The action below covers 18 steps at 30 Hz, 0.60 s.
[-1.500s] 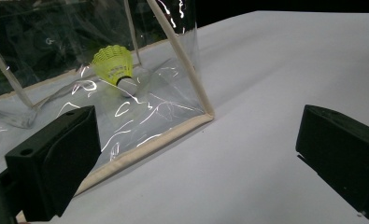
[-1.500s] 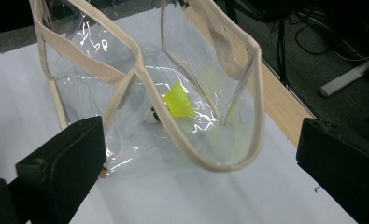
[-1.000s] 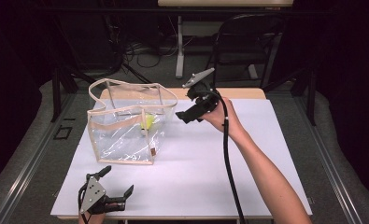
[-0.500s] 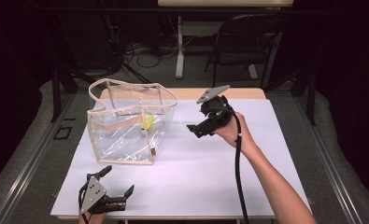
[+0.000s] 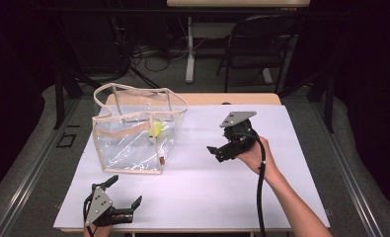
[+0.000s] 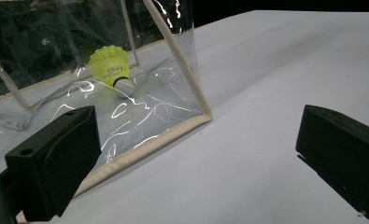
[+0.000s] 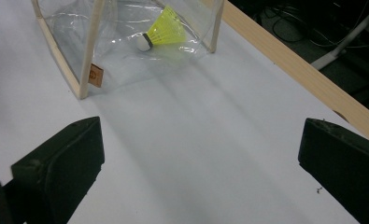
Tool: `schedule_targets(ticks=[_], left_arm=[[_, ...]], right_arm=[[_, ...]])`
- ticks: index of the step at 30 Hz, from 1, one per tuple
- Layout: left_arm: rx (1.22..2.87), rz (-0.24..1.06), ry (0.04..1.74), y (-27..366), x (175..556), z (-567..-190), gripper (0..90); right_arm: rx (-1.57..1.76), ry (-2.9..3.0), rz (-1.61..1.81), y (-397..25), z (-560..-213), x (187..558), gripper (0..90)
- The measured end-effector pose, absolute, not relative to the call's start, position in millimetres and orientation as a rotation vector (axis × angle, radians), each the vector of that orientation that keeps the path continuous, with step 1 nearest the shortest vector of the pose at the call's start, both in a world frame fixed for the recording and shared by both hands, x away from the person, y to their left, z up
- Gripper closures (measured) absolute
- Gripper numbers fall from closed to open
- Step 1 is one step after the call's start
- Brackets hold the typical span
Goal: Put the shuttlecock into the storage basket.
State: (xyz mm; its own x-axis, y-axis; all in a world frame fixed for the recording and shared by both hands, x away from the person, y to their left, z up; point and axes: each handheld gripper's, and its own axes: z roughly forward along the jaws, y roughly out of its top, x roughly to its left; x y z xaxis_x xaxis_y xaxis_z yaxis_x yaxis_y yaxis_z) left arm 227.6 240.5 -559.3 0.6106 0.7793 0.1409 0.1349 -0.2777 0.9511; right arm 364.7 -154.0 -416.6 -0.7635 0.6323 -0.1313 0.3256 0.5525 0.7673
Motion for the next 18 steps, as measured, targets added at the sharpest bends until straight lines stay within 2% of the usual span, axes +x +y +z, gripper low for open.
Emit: schedule_targets(ticks=[18], left_arm=[[1.77, 0.749, 0.75, 239.7, 227.5, -559.8, 0.0]], right_arm=[[0.844, 2.317, 1.131, -183.0, -457.6, 330.1, 0.0]])
